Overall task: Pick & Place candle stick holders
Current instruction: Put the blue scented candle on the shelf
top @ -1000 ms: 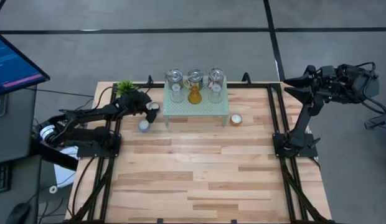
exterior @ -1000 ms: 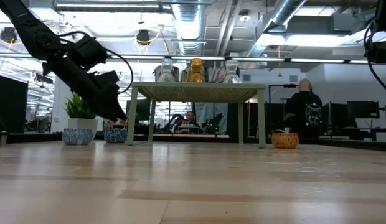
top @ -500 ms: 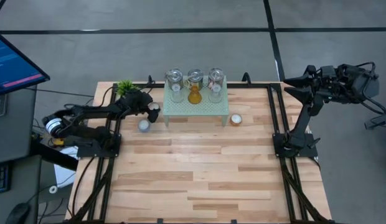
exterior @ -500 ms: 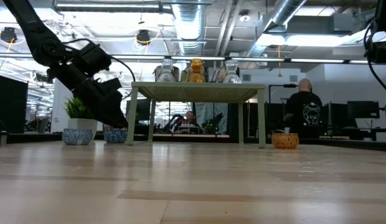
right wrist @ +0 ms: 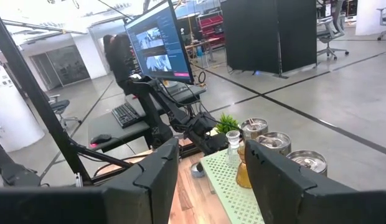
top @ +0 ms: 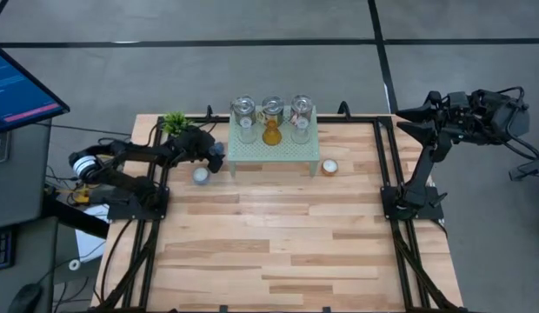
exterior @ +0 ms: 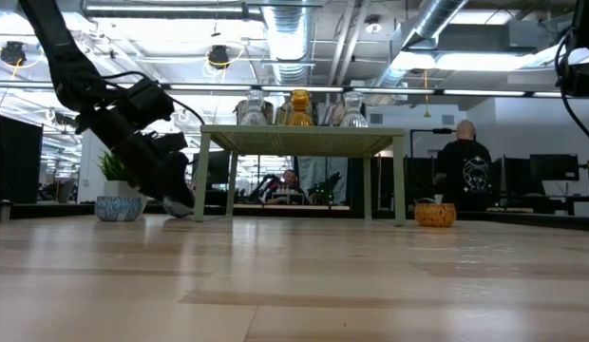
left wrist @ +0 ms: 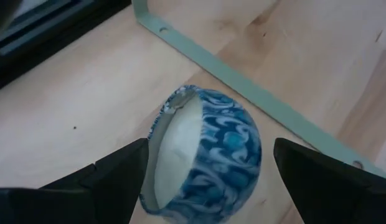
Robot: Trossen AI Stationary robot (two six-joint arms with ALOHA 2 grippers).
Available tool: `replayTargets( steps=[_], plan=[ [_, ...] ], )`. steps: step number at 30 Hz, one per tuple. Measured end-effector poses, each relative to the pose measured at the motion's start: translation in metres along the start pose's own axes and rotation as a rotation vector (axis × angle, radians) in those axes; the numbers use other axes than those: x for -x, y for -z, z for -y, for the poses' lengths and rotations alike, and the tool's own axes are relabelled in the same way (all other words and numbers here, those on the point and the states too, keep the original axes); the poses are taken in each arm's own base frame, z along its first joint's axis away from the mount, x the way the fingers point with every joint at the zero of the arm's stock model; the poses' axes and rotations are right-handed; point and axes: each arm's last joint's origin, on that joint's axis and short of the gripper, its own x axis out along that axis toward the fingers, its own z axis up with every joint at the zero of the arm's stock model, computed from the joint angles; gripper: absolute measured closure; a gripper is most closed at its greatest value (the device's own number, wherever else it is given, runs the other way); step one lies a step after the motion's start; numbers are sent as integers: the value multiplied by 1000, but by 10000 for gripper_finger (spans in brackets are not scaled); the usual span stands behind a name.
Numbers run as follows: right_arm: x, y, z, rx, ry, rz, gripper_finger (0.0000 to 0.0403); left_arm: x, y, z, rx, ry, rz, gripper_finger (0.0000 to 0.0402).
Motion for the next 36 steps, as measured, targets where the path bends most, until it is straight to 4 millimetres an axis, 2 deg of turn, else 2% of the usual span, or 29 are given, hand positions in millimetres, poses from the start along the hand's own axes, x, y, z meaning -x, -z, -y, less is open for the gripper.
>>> replayTargets(
  steps=[9, 13, 18, 22, 32, 36],
  plan=[
    [0, 0, 0, 2, -1, -1, 228, 19, -16, 0, 18, -7, 129, 56],
    [0, 1, 0, 11, -3, -3, 231, 20, -17, 0, 17, -7, 137, 56],
    [0, 2, 1, 24, -2, -4, 231, 10, -10, 2, 22, 64, 75, 56],
    [0, 1, 1, 23, 9, 2, 230, 1, -2, 1, 23, 50, 23, 56],
    [0, 1, 1, -19, 16, 7, 230, -6, 1, 1, 0, 42, 6, 56],
    [0, 1, 1, -21, 17, 7, 231, -8, 4, 1, 1, 43, -7, 73]
  ],
)
